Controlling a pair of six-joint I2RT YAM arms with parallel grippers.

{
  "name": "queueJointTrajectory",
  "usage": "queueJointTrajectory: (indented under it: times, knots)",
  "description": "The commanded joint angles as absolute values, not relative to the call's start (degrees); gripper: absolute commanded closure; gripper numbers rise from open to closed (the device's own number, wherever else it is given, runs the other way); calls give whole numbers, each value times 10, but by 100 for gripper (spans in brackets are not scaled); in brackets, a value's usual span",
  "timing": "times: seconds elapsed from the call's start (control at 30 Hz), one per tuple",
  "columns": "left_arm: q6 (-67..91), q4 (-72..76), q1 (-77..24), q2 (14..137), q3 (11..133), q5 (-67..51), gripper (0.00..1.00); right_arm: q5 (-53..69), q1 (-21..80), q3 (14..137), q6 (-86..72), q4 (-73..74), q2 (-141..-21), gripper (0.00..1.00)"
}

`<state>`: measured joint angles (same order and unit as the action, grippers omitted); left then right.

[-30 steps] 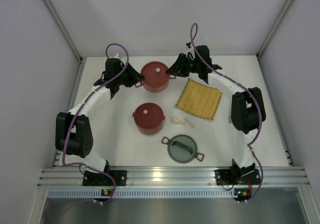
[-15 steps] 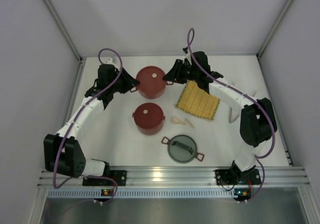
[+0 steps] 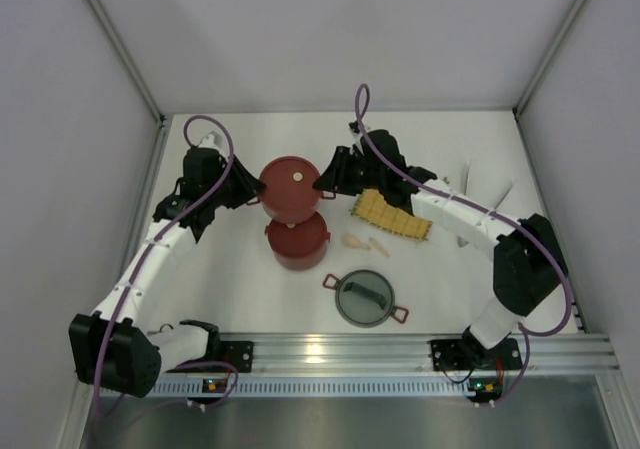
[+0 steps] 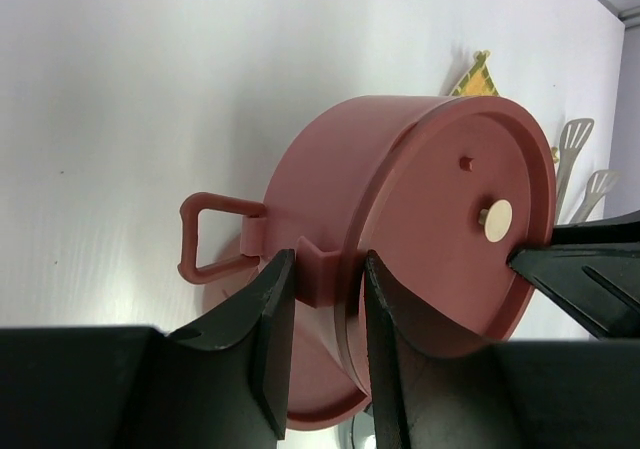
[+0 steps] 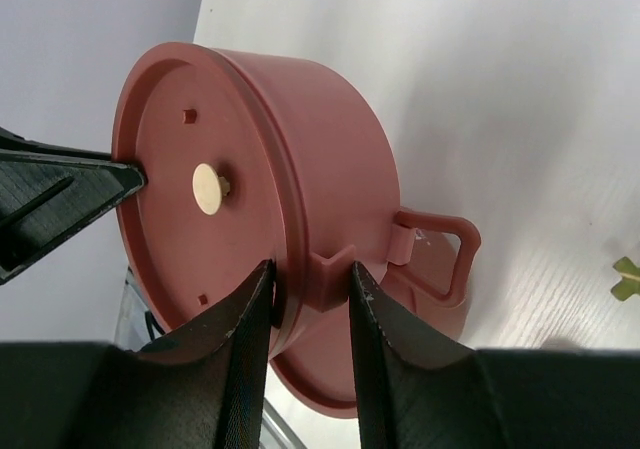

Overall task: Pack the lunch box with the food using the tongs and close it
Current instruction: Place the packing box into the packing box.

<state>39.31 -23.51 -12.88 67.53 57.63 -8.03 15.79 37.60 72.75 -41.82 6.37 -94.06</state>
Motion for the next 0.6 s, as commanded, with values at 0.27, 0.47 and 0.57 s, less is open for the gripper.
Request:
queueJointTrajectory:
  times: [0.27,0.47,0.57]
  knots:
    - [376,-250,-144,642,545,-109,100,165,484,696,-454,-19,-856,100]
    - [370,-262,-144,628,535,-112,100,141,504,667,-468,-29,-838,100]
    - [369,-265,-144,624,533,-112,100,130,510,650,-477,-33,-827,100]
